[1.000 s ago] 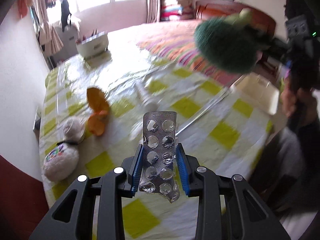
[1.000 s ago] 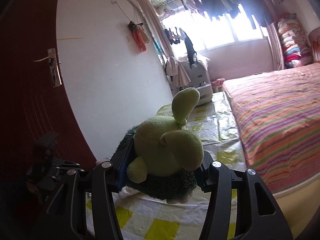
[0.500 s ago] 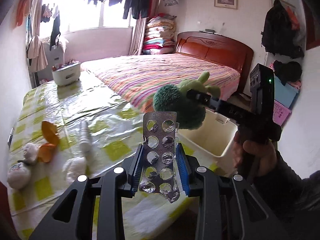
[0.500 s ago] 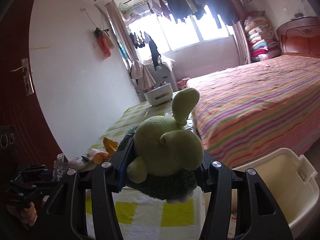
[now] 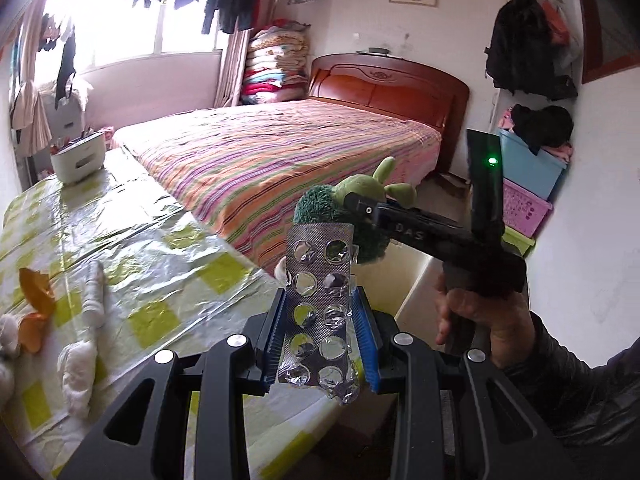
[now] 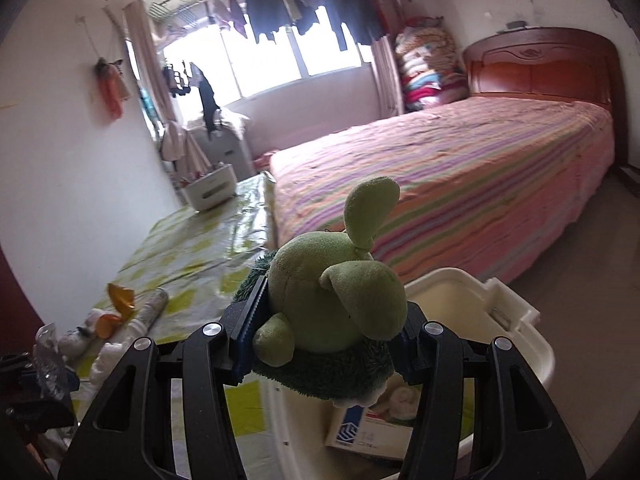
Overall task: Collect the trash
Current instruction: 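Carry the green plush over the cream bin and open the right tool, then carry the pill blister over the cream bin and open the left tool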
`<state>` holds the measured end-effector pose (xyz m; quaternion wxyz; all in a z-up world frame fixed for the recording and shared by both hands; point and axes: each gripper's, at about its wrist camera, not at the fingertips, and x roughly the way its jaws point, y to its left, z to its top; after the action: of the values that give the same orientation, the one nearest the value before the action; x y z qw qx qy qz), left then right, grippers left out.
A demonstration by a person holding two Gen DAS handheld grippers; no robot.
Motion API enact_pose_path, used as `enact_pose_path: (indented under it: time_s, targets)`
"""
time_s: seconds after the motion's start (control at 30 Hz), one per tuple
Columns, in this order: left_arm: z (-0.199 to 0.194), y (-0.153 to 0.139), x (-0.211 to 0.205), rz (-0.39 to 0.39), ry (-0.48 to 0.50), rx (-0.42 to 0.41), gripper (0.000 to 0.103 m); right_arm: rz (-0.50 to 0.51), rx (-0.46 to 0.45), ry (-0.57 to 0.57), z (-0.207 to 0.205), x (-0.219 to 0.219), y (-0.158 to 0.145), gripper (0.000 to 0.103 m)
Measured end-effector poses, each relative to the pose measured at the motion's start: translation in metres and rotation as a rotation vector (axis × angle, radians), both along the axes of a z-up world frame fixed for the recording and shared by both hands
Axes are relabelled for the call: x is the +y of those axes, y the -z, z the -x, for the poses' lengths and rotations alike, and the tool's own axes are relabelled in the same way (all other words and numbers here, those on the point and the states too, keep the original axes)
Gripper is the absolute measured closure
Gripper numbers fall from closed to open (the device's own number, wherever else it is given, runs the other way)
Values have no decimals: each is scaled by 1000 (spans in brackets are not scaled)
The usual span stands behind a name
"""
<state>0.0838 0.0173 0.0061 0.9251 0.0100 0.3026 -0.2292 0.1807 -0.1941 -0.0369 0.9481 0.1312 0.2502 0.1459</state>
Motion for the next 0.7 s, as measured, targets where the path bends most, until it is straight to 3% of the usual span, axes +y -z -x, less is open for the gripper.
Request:
enact_pose_path:
  time_s: [0.43, 0.7]
  targets:
    - [-14, 5, -24, -3, 48, 30, 71, 9, 52, 108, 0, -6, 3, 46]
    - [-20, 8, -32, -22, 65, 50, 71, -2, 17, 152, 5, -11, -4, 29]
